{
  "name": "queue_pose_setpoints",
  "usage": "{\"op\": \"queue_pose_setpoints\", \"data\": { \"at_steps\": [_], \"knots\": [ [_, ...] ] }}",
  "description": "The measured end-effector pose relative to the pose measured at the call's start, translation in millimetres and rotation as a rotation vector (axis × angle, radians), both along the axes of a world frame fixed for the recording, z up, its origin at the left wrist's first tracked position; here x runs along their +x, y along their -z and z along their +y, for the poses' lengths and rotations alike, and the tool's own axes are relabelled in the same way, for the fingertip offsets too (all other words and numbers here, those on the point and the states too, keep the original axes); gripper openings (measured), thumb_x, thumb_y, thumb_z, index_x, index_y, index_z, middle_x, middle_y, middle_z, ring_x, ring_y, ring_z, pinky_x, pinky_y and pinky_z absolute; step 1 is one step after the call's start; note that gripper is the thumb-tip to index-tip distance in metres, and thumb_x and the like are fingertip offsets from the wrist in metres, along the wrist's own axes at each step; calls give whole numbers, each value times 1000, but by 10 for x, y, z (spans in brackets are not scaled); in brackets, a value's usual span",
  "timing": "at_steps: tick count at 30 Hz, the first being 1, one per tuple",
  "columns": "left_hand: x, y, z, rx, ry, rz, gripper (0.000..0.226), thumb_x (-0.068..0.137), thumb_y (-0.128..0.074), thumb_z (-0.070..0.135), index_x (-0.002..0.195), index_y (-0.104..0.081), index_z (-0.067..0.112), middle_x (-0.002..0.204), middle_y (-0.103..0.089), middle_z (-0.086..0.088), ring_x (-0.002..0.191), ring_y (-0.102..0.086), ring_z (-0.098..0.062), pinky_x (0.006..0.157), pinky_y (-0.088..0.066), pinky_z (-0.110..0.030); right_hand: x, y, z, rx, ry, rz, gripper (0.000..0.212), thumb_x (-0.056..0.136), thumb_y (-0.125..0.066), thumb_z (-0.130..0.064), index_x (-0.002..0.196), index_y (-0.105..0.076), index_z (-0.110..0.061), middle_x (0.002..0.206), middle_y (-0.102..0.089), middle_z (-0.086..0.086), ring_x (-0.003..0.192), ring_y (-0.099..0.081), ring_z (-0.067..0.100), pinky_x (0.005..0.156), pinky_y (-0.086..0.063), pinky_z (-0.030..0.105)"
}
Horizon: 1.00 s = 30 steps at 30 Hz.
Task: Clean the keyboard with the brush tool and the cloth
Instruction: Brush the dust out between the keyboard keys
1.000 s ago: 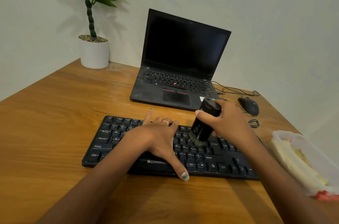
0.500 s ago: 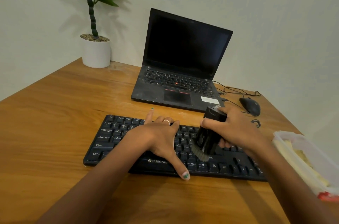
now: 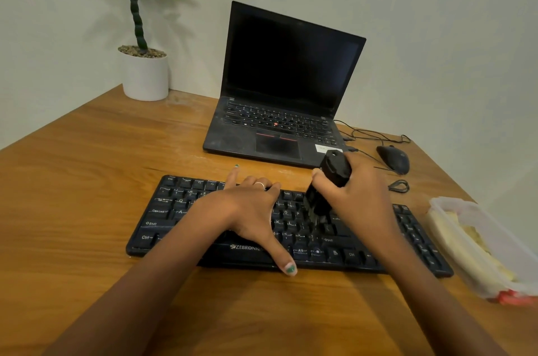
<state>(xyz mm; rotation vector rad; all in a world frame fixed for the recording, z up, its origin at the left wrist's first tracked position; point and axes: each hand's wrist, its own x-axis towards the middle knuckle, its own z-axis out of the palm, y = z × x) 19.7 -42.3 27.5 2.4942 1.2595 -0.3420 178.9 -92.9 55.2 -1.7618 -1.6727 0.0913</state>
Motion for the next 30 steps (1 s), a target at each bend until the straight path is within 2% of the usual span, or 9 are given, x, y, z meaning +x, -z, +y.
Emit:
{"op": "queue_pose_setpoints", "data": {
  "at_steps": [3, 6, 8, 11, 14, 17, 21, 27, 30],
  "knots": [
    [-5, 10, 6, -7, -4, -12, 136, 59, -67, 80, 154, 9, 19, 163, 4, -2, 148, 12, -22, 112, 23, -55, -9, 16, -59, -48, -32, 97, 15, 83, -64, -31, 78, -53, -22, 71, -62, -1, 64, -61, 13, 55, -54, 32],
    [-4, 11, 6, -17, 0, -16, 136, 59, -67, 79, 154, 10, 19, 163, 6, -2, 148, 13, -22, 112, 23, -54, 94, -153, -78, -323, -93, 82, 18, 83, -64, -29, 83, -56, -13, 67, -64, 4, 43, -56, 7, 38, -44, 19],
    [-1, 9, 7, -14, 4, -17, 136, 60, -67, 79, 154, 10, 19, 163, 6, -2, 148, 12, -22, 112, 23, -53, 83, -158, -52, -252, -87, 74, 18, 83, -63, -29, 83, -55, -13, 68, -64, 5, 44, -55, 6, 40, -45, 23],
    [1, 4, 0, -23, 2, -27, 135, 60, -68, 78, 154, 10, 19, 163, 5, -2, 148, 13, -21, 113, 23, -53, 9, 11, -45, -6, -14, 41, 17, 83, -63, -33, 76, -52, -21, 69, -61, 0, 61, -59, 12, 58, -54, 36],
    [-5, 5, -1, -13, 7, -30, 136, 59, -68, 78, 154, 9, 20, 163, 4, -3, 148, 11, -21, 113, 21, -53, 23, -18, -107, -135, -54, 220, 16, 83, -64, -28, 81, -56, -14, 64, -64, 5, 46, -58, 12, 43, -49, 24],
    [-4, 7, 0, -7, 13, -30, 135, 59, -69, 78, 154, 7, 20, 163, 2, -2, 149, 9, -21, 115, 19, -54, 98, -129, -119, -328, -88, 186, 17, 84, -63, -27, 83, -56, -12, 56, -62, 4, 36, -53, 9, 37, -43, 18],
    [6, 0, -4, -3, 16, -32, 135, 59, -69, 78, 155, 6, 20, 163, 1, -2, 149, 9, -21, 115, 17, -54, 8, -45, -94, -96, -27, 82, 18, 83, -63, -32, 75, -53, -20, 66, -63, 2, 56, -61, 13, 51, -55, 34],
    [9, 5, 4, 4, 18, -35, 135, 58, -69, 78, 155, 6, 21, 163, -1, -1, 149, 7, -21, 115, 17, -53, 76, -183, -178, -366, -116, 139, 20, 84, -63, -32, 82, -57, -14, 58, -63, 4, 39, -54, 9, 39, -43, 19],
    [8, 6, -1, 6, 16, -35, 134, 58, -69, 79, 155, 5, 22, 162, -2, -1, 149, 6, -22, 116, 16, -53, 24, -98, -154, -159, -43, 37, 19, 83, -62, -33, 77, -53, -17, 65, -62, 2, 50, -57, 10, 43, -48, 29]
  ]
}}
